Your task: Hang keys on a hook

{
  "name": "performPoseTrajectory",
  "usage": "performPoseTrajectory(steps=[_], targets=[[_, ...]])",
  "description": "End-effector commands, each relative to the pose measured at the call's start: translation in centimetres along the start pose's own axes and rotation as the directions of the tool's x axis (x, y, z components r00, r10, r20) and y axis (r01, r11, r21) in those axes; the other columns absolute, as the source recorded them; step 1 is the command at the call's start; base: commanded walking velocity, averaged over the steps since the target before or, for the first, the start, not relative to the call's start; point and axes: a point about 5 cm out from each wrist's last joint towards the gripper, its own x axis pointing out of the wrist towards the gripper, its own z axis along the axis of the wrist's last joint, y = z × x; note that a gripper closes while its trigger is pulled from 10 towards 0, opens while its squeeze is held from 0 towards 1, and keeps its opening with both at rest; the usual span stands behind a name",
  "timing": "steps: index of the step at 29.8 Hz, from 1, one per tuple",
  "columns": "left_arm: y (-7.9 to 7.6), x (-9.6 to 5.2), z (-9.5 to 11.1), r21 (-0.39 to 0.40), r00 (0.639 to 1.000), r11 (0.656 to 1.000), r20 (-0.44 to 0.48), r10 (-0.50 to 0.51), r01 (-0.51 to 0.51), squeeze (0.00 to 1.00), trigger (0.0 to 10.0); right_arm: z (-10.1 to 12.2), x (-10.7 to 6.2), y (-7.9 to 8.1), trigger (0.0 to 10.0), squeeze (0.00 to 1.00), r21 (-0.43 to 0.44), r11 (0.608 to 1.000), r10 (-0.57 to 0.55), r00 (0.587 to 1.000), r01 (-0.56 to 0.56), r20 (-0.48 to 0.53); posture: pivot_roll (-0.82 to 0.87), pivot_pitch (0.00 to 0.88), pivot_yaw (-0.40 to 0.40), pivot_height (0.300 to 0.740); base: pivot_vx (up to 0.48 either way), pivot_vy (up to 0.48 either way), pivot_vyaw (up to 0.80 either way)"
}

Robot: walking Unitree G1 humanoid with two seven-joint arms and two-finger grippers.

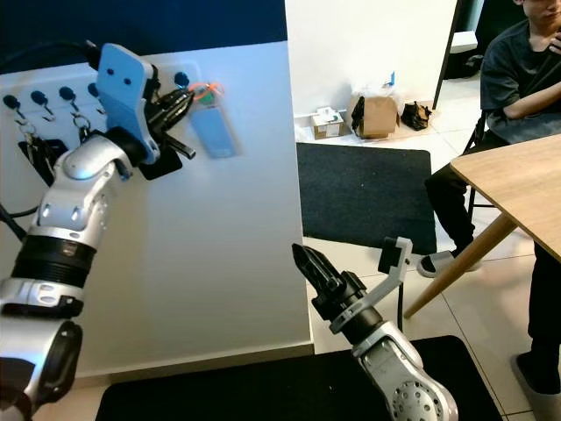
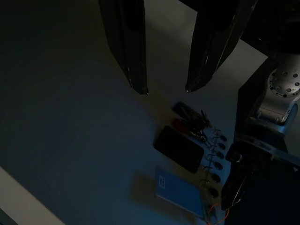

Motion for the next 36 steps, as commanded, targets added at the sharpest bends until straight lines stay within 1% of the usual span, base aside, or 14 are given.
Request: performPoseTrajectory(steps=[1, 4, 5, 10, 12, 14, 15, 17, 20, 23, 29, 34, 36], targets=[[-0.5, 0.0, -0.6, -0.012, 1.000, 1.000, -0.012, 0.005, -0.006, 0.00, 10.0, -0.3, 0.0, 0.0, 10.0, 0.00, 0.007, 1.000, 0.003, 1.000, -0.003, -0.007, 0.01, 0.171, 0.115, 0.740, 0.000, 0.000, 0.00], [-0.6, 0.1, -0.8, -0.011, 1.000, 1.000, -0.023, 0.008, -0.009, 0.00, 10.0, -0.3, 0.1, -0.1, 10.0, 0.00, 0.007, 1.000, 0.004, 1.000, -0.004, -0.009, 0.02, 0.165, 0.110, 0.740, 0.000, 0.000, 0.00], [-0.8, 0.4, -1.6, -0.021, 0.998, 0.999, -0.057, 0.026, -0.027, 0.00, 10.0, -0.4, 0.1, -0.1, 10.0, 0.00, 0.008, 1.000, 0.007, 1.000, -0.007, -0.012, 0.01, 0.166, 0.110, 0.740, 0.000, 0.000, 0.00], [-0.8, 0.6, -2.0, -0.037, 0.996, 0.998, -0.077, 0.042, -0.045, 0.00, 10.0, -0.4, 0.2, -0.1, 10.0, 0.00, 0.008, 1.000, 0.007, 1.000, -0.007, -0.012, 0.01, 0.167, 0.112, 0.740, 0.000, 0.000, 0.00], [-0.7, 1.0, -2.4, -0.042, 0.991, 0.997, -0.113, 0.065, -0.070, 0.00, 10.0, -0.4, 0.2, -0.1, 10.0, 0.00, 0.009, 1.000, 0.007, 1.000, -0.007, -0.011, 0.01, 0.168, 0.114, 0.740, 0.000, 0.000, 0.00], [-0.6, 1.1, -2.6, -0.040, 0.988, 0.995, -0.128, 0.083, -0.089, 0.00, 10.0, -0.4, 0.2, -0.1, 10.0, 0.00, 0.009, 1.000, 0.006, 1.000, -0.006, -0.011, 0.01, 0.169, 0.114, 0.740, 0.000, 0.000, 0.00], [-0.6, 1.1, -2.6, -0.040, 0.988, 0.995, -0.128, 0.083, -0.089, 0.00, 10.0, -0.4, 0.2, -0.1, 10.0, 0.00, 0.009, 1.000, 0.006, 1.000, -0.006, -0.011, 0.01, 0.169, 0.114, 0.740, 0.000, 0.000, 0.00], [-0.1, 1.4, -2.5, -0.042, 0.984, 0.991, -0.129, 0.123, -0.130, 0.00, 10.0, -0.4, 0.2, -0.1, 10.0, 0.00, 0.008, 1.000, 0.003, 1.000, -0.003, -0.009, 0.01, 0.170, 0.118, 0.740, 0.000, 0.000, 0.00], [0.7, 1.5, -1.6, -0.062, 0.983, 0.984, -0.087, 0.164, -0.170, 0.00, 10.0, -0.4, 0.0, -0.1, 10.0, 0.00, 0.007, 1.000, 0.000, 1.000, 0.000, -0.006, 0.01, 0.171, 0.121, 0.740, 0.000, 0.000, 0.00], [1.1, 1.5, -1.3, -0.058, 0.983, 0.982, -0.068, 0.173, -0.177, 0.00, 10.0, -0.4, 0.0, -0.1, 10.0, 0.00, 0.008, 1.000, -0.002, 1.000, 0.002, -0.003, 0.01, 0.172, 0.124, 0.740, 0.000, 0.000, 0.00], [1.8, 1.2, -1.4, -0.025, 0.978, 0.980, -0.078, 0.196, -0.198, 0.00, 10.0, -0.4, 0.0, -0.2, 10.0, 0.00, 0.008, 1.000, -0.003, 1.000, 0.003, -0.002, 0.01, 0.170, 0.121, 0.740, 0.000, 0.000, 0.00], [1.9, 1.0, -2.2, -0.016, 0.975, 0.982, -0.120, 0.186, -0.189, 0.00, 10.0, -0.4, 0.1, -0.2, 10.0, 0.00, 0.009, 1.000, -0.001, 1.000, 0.001, -0.002, 0.01, 0.169, 0.116, 0.740, 0.000, 0.000, 0.00], [1.4, 0.8, -3.0, -0.005, 0.975, 0.988, -0.162, 0.151, -0.154, 0.00, 10.0, -0.3, 0.2, -0.2, 10.0, 0.00, 0.009, 1.000, 0.002, 1.000, -0.002, -0.004, 0.01, 0.170, 0.113, 0.740, 0.000, 0.000, 0.00]])
